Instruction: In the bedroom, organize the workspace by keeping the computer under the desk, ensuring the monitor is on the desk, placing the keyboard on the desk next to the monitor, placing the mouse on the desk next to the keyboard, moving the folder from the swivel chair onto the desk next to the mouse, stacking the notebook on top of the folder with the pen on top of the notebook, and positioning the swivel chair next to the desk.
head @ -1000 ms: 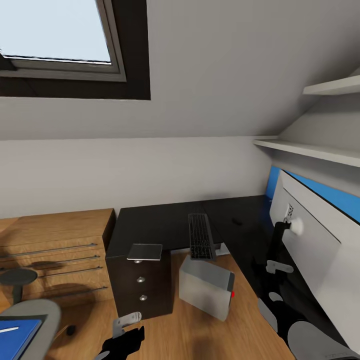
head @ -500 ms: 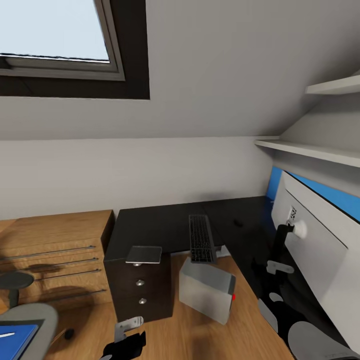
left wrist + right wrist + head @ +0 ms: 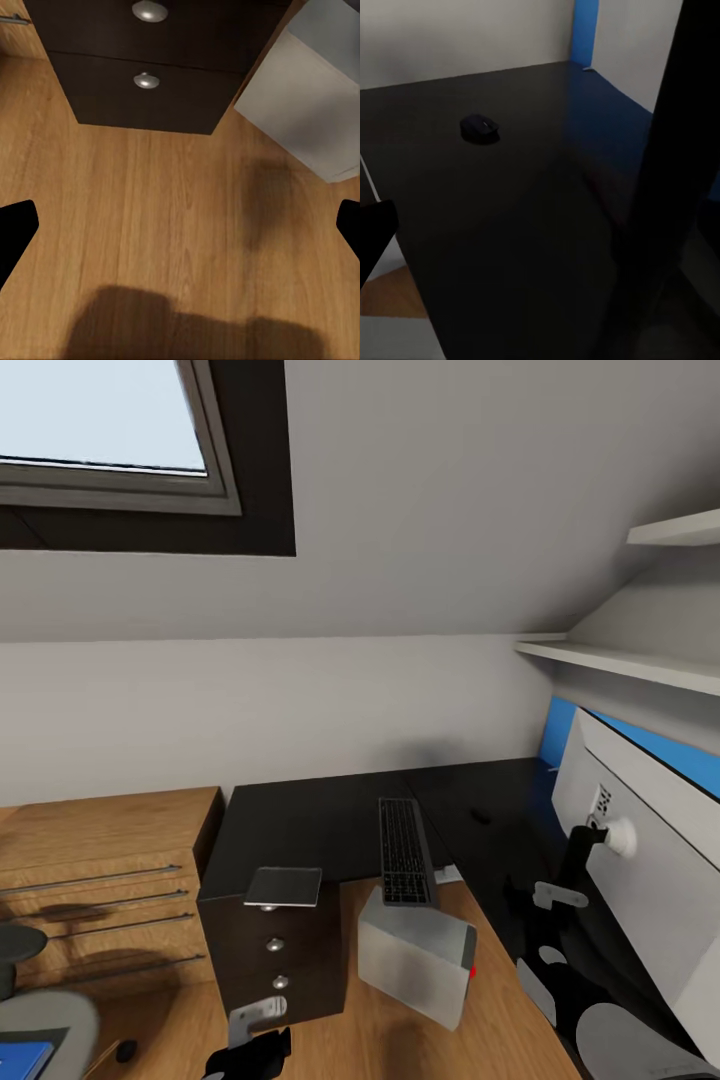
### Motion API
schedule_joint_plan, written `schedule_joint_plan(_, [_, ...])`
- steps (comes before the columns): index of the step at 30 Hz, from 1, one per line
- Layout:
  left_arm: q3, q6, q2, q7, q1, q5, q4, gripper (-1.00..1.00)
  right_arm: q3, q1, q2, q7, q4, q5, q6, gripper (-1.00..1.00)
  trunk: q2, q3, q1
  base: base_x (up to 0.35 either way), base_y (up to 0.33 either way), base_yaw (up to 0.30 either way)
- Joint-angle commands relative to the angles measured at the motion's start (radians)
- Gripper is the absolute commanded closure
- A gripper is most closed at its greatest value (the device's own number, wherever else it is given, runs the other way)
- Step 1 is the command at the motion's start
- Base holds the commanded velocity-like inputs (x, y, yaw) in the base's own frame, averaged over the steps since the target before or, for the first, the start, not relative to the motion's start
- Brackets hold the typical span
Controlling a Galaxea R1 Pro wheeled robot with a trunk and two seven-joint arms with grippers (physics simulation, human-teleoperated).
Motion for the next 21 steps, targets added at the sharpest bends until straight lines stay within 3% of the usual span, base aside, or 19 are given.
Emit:
schedule_joint_plan(1, [-0.002, 0.002, 0.001, 0.009, -0.001, 0.008, -0.001, -1.00, 0.009, -0.001, -0.001, -0.004, 0.000, -0.009, -0.003, -1.00, -0.001, -0.002, 0.000, 0.032, 0.000, 0.000])
schedule_joint_plan(21, [-0.001, 0.001, 0.001, 0.009, -0.001, 0.009, -0.001, -1.00, 0.008, -0.001, -0.002, -0.004, 0.001, -0.009, -0.002, -1.00, -0.001, -0.002, 0.000, 0.005, 0.000, 0.000])
